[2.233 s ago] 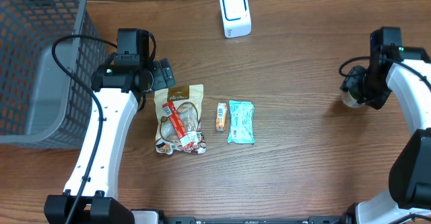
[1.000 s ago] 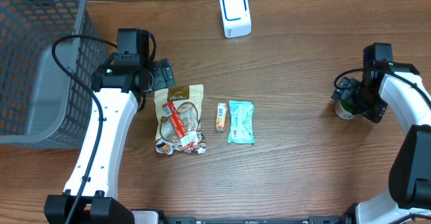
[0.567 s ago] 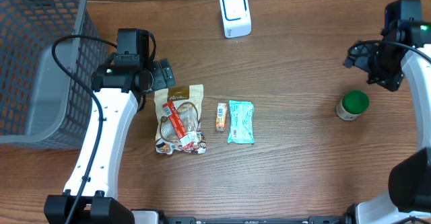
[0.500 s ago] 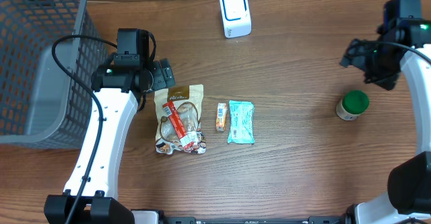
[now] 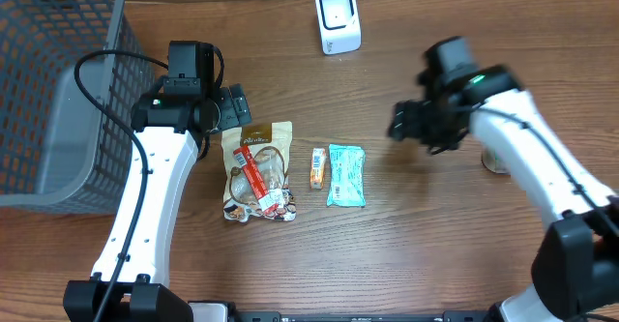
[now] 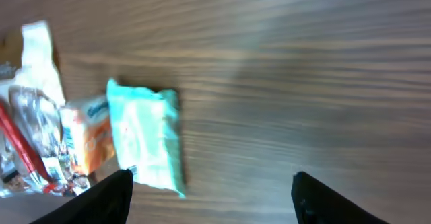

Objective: Scan the item barcode
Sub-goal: 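Move the right gripper over the orange Kleenex pack, then lower the right gripper and grasp the Kleenex pack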

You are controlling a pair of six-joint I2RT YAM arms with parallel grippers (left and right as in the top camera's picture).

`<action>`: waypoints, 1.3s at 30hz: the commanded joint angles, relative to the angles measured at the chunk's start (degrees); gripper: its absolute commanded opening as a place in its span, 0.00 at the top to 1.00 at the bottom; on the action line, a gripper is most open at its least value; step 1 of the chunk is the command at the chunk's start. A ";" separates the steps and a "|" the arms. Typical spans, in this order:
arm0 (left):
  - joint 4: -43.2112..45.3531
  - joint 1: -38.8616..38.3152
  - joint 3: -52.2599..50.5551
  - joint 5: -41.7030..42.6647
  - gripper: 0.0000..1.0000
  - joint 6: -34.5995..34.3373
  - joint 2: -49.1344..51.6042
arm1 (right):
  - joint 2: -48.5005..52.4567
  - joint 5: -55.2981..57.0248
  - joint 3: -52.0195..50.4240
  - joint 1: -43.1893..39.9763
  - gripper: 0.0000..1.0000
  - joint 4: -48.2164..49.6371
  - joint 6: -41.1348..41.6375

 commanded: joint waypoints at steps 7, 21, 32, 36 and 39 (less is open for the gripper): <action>0.09 -0.24 0.74 -0.37 0.00 0.04 -0.26 | 0.07 -0.09 -10.97 16.15 0.25 22.23 8.00; 0.09 -0.24 0.74 -0.37 0.00 0.04 -0.26 | 0.24 19.56 -11.32 28.55 0.37 32.74 8.04; 0.09 -0.39 0.74 -0.37 0.00 0.04 -0.26 | 5.22 16.48 -11.37 28.59 0.36 33.29 12.26; 0.09 -0.39 0.74 -0.37 0.00 0.04 -0.26 | 5.22 10.60 -11.37 28.89 0.35 35.32 11.87; 0.09 -0.33 0.74 -0.37 0.01 0.04 -0.26 | 5.22 8.39 -11.37 28.89 0.32 36.37 11.82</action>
